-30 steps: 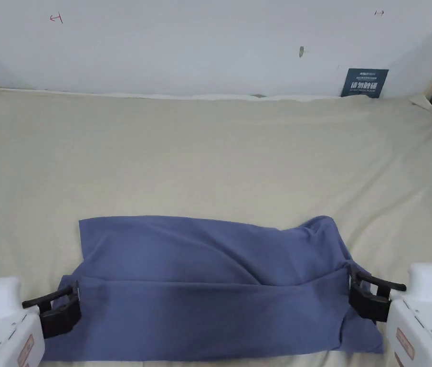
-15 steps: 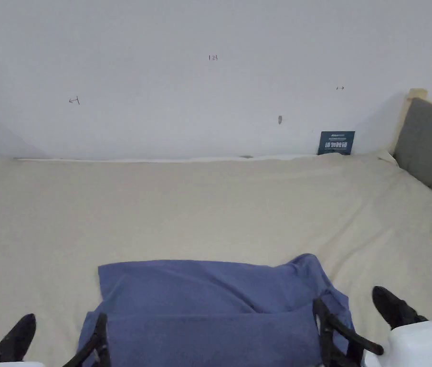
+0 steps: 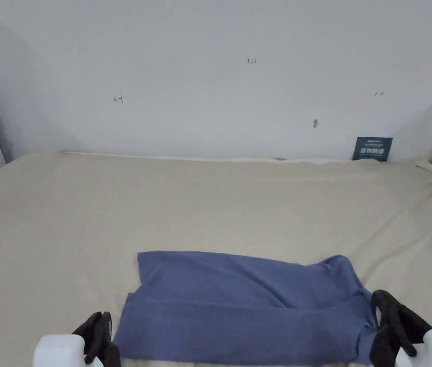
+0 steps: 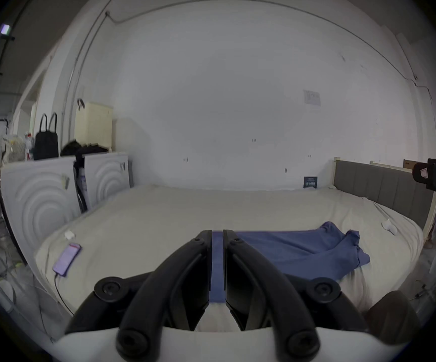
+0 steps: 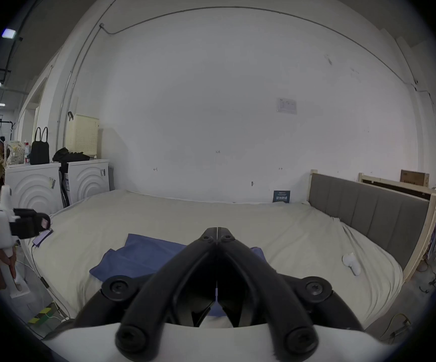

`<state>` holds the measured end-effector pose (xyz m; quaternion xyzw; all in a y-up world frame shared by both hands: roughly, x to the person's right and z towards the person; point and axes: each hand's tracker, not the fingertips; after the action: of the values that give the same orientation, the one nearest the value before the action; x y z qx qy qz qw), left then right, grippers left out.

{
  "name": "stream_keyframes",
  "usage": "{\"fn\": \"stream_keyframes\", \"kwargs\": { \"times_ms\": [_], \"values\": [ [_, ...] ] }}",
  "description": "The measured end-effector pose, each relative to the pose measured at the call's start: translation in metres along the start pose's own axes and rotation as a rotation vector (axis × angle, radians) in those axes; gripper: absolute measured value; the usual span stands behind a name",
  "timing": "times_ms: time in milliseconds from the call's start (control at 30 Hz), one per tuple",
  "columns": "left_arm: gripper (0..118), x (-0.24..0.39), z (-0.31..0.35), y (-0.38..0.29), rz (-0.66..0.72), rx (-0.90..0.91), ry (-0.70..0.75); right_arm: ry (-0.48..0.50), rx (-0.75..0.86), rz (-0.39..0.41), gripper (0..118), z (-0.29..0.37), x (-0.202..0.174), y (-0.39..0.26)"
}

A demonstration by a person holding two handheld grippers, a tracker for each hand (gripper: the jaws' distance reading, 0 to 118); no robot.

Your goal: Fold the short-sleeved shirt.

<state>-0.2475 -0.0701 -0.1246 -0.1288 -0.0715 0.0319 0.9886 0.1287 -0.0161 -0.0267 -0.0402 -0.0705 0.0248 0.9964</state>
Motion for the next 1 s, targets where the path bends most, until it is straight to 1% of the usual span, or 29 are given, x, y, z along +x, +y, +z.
{"fn": "stream_keyframes", "kwargs": {
  "times_ms": [33,67,100,133,167,200,233,267,300,333,400,467,500,533,567,600,633,667,700,733,767,800,833,867,900,933,967,1000],
  "values": [
    [10,-0.008,-0.011,-0.001,0.028,-0.07,-0.029,0.005,-0.007,-0.005,0,-0.001,0.0,-0.002],
    [10,-0.017,-0.027,-0.006,0.06,-0.134,-0.053,0.0,-0.014,-0.005,0,-0.005,0.008,-0.004],
    [10,-0.024,-0.042,-0.013,0.08,-0.149,-0.056,-0.007,-0.025,0.0,0,-0.007,0.009,-0.006],
    [15,-0.031,-0.059,-0.02,0.09,-0.19,-0.052,-0.01,-0.035,0.003,0,-0.008,0.01,-0.008],
    [39,-0.035,-0.073,-0.023,0.088,-0.245,-0.029,-0.008,-0.044,0.003,0,-0.009,0.011,-0.01],
    [95,-0.039,-0.092,-0.029,0.066,-0.327,0.01,-0.011,-0.053,0.001,0,-0.012,0.017,-0.011],
    [118,-0.041,-0.114,-0.037,0.032,-0.419,0.016,-0.015,-0.062,0.001,0,-0.013,0.02,-0.013],
    [117,-0.042,-0.129,-0.046,0.007,-0.475,0.023,-0.021,-0.073,0.0,0,-0.014,0.022,-0.015],
    [118,-0.047,-0.141,-0.054,-0.022,-0.46,0.073,-0.031,-0.082,0.0,0,-0.015,0.025,-0.018],
    [118,-0.05,-0.159,-0.062,-0.014,-0.479,0.095,-0.037,-0.089,0.001,0,-0.016,0.03,-0.019],
    [118,-0.056,-0.185,-0.075,0.002,-0.516,0.096,-0.061,-0.112,0.006,0,-0.018,0.037,-0.024],
    [118,-0.049,-0.193,-0.082,-0.004,-0.56,0.086,-0.079,-0.132,0.006,0,-0.02,0.046,-0.028],
    [117,-0.046,-0.2,-0.087,-0.027,-0.562,0.088,-0.088,-0.143,0.008,0,-0.02,0.051,-0.03],
    [113,-0.044,-0.208,-0.093,-0.056,-0.572,0.088,-0.103,-0.155,0.011,0,-0.021,0.055,-0.032],
    [96,-0.046,-0.213,-0.099,-0.08,-0.602,0.079,-0.113,-0.165,0.014,0,-0.022,0.058,-0.035],
    [71,-0.044,-0.218,-0.109,-0.083,-0.651,0.052,-0.119,-0.18,0.017,0,-0.024,0.062,-0.037],
    [71,-0.042,-0.219,-0.117,-0.067,-0.677,0.013,-0.125,-0.195,0.019,0,-0.026,0.065,-0.04],
    [71,-0.037,-0.212,-0.12,-0.07,-0.628,0.051,-0.138,-0.212,0.02,0,-0.028,0.069,-0.044],
    [66,-0.034,-0.203,-0.114,-0.094,-0.569,0.072,-0.144,-0.223,0.011,0,-0.031,0.074,-0.047],
    [42,-0.031,-0.198,-0.11,-0.08,-0.592,0.056,-0.145,-0.233,0.006,0,-0.034,0.077,-0.051],
    [11,-0.029,-0.194,-0.109,-0.066,-0.574,0.048,-0.145,-0.245,0.003,0,-0.038,0.082,-0.055],
    [10,-0.026,-0.191,-0.107,-0.073,-0.567,0.077,-0.143,-0.269,0.01,0,-0.044,0.086,-0.06],
    [9,-0.027,-0.19,-0.1,-0.036,-0.58,0.023,-0.143,-0.294,0.034,0,-0.051,0.091,-0.067],
    [8,-0.027,-0.188,-0.099,-0.003,-0.57,0.021,-0.137,-0.315,0.056,7,-0.059,0.093,-0.073],
    [8,-0.027,-0.186,-0.097,0.0,-0.552,0.039,-0.132,-0.334,0.061,40,-0.068,0.098,-0.082],
    [8,-0.027,-0.185,-0.095,-0.01,-0.555,0.036,-0.104,-0.394,0.047,80,-0.083,0.108,-0.094],
    [8,-0.024,-0.18,-0.09,-0.007,-0.55,0.033,-0.076,-0.478,0.014,112,-0.098,0.117,-0.104],
    [8,-0.024,-0.177,-0.086,0.01,-0.523,0.038,-0.083,-0.536,-0.006,118,-0.114,0.124,-0.12]
  ]
}}
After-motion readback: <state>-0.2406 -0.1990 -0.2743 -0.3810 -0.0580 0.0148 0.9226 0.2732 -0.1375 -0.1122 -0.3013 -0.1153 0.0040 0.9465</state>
